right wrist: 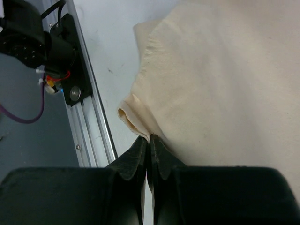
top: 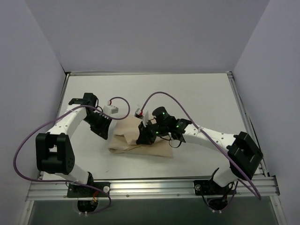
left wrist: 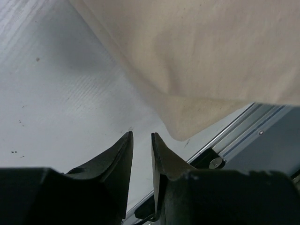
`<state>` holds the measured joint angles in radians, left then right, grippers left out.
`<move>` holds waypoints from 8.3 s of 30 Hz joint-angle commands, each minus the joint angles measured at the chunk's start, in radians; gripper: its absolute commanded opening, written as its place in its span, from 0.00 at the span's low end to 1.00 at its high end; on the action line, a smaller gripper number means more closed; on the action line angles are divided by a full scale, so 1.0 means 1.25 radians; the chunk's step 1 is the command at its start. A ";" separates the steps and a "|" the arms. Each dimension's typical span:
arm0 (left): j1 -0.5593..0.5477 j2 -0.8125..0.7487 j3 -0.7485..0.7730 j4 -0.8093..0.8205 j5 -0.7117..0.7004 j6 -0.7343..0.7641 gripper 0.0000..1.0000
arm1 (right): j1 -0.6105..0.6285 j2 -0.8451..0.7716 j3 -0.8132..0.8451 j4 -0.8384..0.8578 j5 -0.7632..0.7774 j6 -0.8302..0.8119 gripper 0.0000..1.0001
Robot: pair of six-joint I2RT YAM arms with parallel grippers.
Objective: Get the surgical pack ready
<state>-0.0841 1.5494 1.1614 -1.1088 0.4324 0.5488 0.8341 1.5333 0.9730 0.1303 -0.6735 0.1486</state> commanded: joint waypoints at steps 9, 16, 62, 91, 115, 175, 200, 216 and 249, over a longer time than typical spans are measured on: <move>-0.060 0.064 -0.033 0.202 -0.067 -0.063 0.31 | 0.211 -0.138 -0.200 0.085 0.266 -0.075 0.00; -0.066 0.022 -0.042 0.259 -0.048 -0.084 0.31 | 0.275 -0.068 -0.230 0.125 0.454 -0.081 0.15; -0.654 -0.420 -0.290 0.253 -0.210 0.308 0.81 | 0.437 -0.320 -0.578 0.405 0.949 0.918 0.35; -0.675 -0.445 -0.303 0.265 -0.273 0.175 0.78 | 0.425 -0.246 -0.510 0.338 0.945 0.896 0.55; -0.662 -0.503 -0.501 0.397 -0.448 0.179 0.47 | 0.380 -0.083 -0.505 0.579 0.869 0.881 0.27; -0.689 -0.447 -0.321 0.290 -0.094 0.160 0.46 | 0.400 -0.181 -0.546 0.383 0.934 0.952 0.00; -0.740 -0.372 -0.462 0.646 -0.335 0.245 0.83 | 0.400 -0.168 -0.598 0.482 0.970 0.961 0.02; -0.741 -0.405 -0.420 0.579 -0.269 0.199 0.45 | 0.400 -0.196 -0.610 0.474 0.987 0.964 0.03; -0.741 -0.437 -0.405 0.575 -0.299 0.204 0.02 | 0.449 -0.384 -0.435 0.012 0.932 0.939 0.05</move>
<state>-1.0073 1.0241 0.6159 -0.4076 0.0532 0.7975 1.3895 1.0847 0.4538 0.1387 0.4900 1.2907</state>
